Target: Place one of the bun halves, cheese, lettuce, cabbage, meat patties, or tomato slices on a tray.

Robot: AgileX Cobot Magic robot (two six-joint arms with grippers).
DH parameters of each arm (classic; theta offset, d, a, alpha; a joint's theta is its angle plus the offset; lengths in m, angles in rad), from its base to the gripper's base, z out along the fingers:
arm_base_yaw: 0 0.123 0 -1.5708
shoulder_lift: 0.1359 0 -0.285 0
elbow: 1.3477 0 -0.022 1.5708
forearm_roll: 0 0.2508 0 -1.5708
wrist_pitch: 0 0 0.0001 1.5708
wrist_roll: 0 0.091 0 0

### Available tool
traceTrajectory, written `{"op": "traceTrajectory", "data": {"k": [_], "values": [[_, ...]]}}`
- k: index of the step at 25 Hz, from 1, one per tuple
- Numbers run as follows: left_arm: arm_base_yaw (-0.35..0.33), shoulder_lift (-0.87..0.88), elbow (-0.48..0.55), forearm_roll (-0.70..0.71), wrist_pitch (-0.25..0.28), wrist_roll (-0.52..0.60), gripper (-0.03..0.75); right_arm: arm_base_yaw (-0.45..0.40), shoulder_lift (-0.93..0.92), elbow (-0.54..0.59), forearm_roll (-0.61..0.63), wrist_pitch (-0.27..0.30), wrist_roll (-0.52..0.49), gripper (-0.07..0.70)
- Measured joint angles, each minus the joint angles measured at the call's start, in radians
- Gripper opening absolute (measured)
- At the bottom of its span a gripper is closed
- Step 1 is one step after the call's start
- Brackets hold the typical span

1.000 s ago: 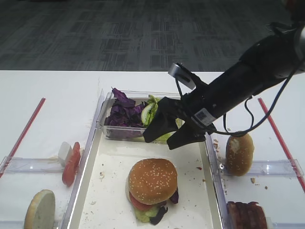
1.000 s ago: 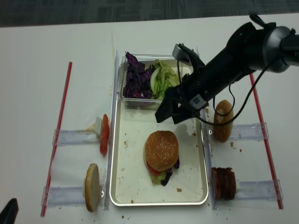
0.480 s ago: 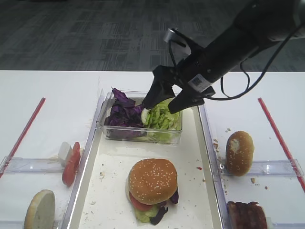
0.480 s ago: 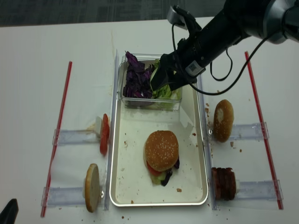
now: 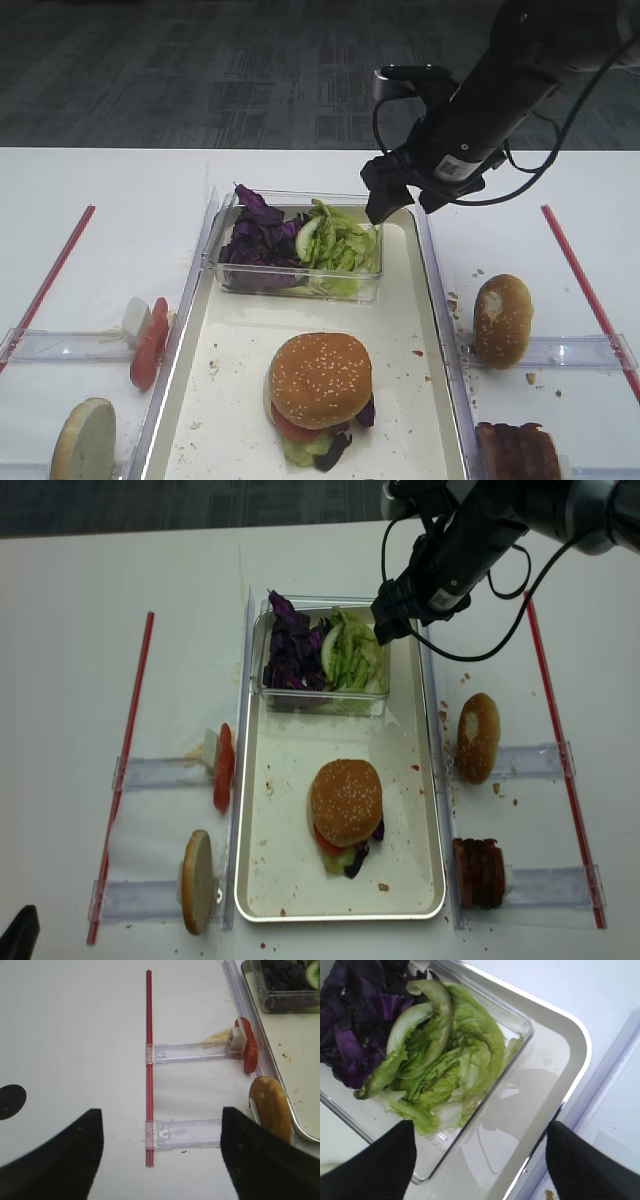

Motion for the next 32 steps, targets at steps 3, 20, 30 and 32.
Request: {"op": "traceTrajectory", "data": {"k": [3, 20, 30, 32], "values": [[0.000, 0.000, 0.000, 0.000, 0.000, 0.000, 0.491, 0.000, 0.000, 0.000, -0.029, -0.005, 0.030, 0.573], [0.000, 0.000, 0.000, 0.000, 0.000, 0.000, 0.491, -0.362, 0.002, 0.000, -0.233, 0.071, 0.199, 0.573], [0.000, 0.000, 0.000, 0.000, 0.000, 0.000, 0.491, -0.407, 0.002, 0.000, -0.303, 0.082, 0.207, 0.573], [0.000, 0.000, 0.000, 0.000, 0.000, 0.000, 0.491, -0.407, 0.002, 0.000, -0.303, 0.098, 0.223, 0.573]]}}
